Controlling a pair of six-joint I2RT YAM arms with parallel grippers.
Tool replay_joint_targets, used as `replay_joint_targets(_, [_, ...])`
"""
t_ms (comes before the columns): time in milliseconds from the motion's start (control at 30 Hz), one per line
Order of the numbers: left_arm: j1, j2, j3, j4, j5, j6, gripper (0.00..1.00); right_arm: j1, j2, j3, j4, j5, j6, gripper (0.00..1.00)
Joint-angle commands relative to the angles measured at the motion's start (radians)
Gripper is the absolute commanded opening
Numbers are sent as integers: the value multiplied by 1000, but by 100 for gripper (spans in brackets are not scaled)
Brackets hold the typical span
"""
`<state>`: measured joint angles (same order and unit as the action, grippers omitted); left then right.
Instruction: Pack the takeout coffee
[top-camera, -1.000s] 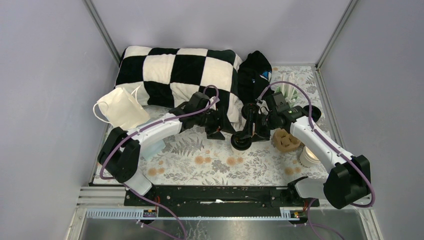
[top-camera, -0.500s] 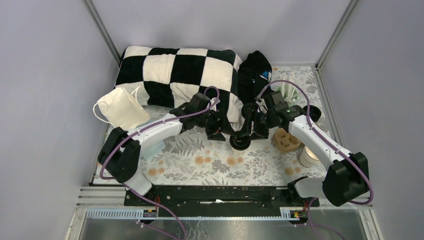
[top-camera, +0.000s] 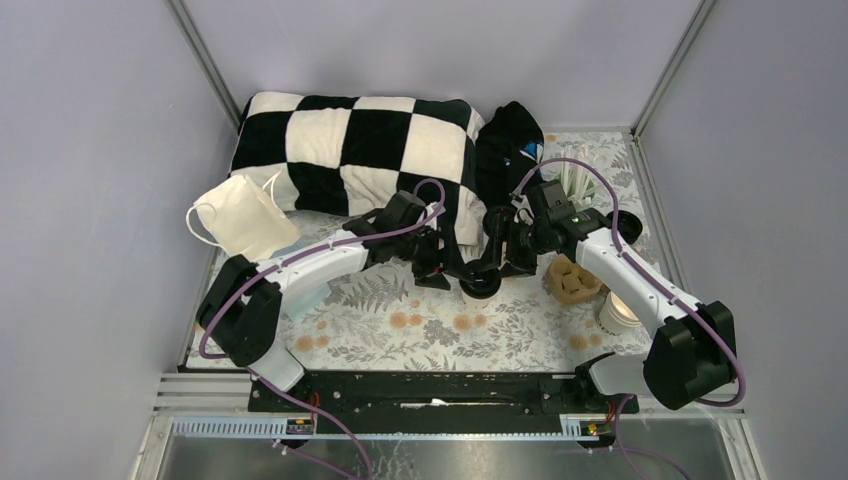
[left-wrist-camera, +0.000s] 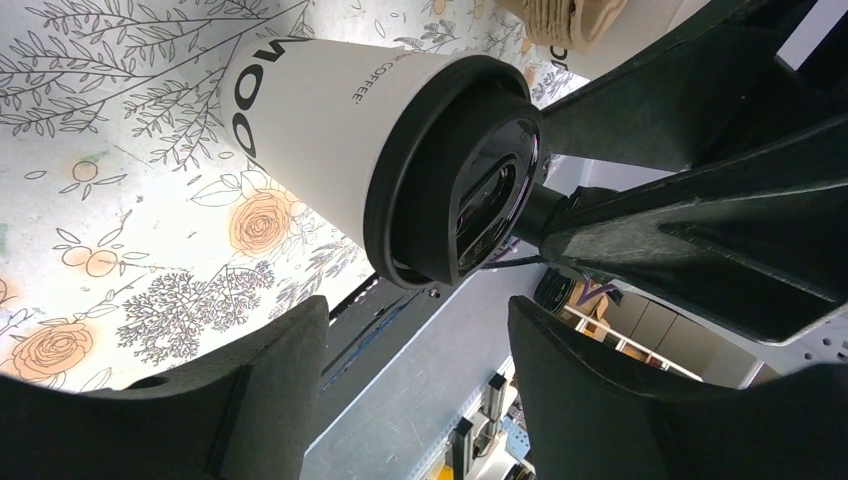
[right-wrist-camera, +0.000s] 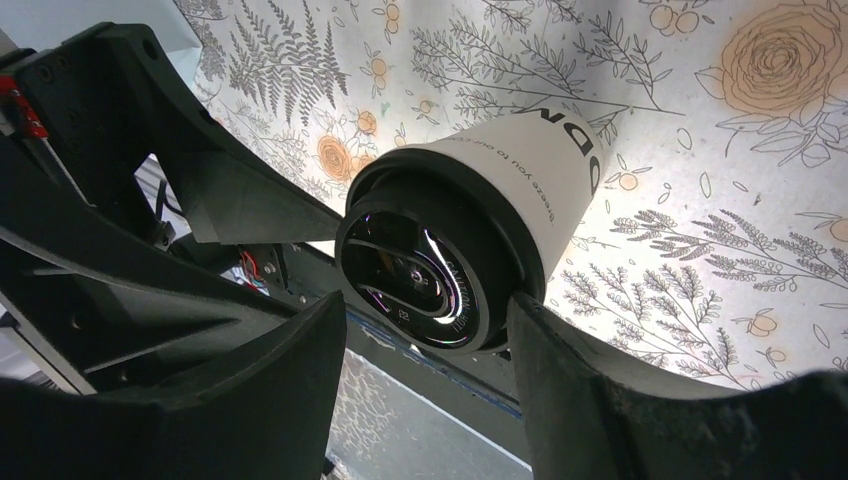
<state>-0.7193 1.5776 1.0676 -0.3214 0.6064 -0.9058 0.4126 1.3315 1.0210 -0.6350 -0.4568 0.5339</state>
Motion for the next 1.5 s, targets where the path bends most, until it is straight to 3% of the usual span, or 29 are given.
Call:
replay_joint_targets(0, [-1, -13, 37, 8, -22, 27, 71, 9, 16, 56, 25, 8, 6, 67])
replay_joint_targets(300, [-3, 13, 52, 6, -44, 36, 72, 9, 8, 50, 17, 10, 5, 67])
replay_joint_targets(633, [-2, 64, 80, -10, -88, 55, 65, 9, 9, 25, 32, 13, 8, 65])
replay_joint_targets(1000, [-2, 77, 57, -25, -117, 70, 58, 9, 34, -63, 73, 53, -6, 40])
replay_joint_targets(1267, [-1, 88, -11, -5, -146, 75, 53, 9, 56, -162, 123, 117, -14, 40])
replay_joint_targets(1467, [-2, 91, -81, 6, -170, 71, 50, 11, 72, -148, 111, 120, -29, 45])
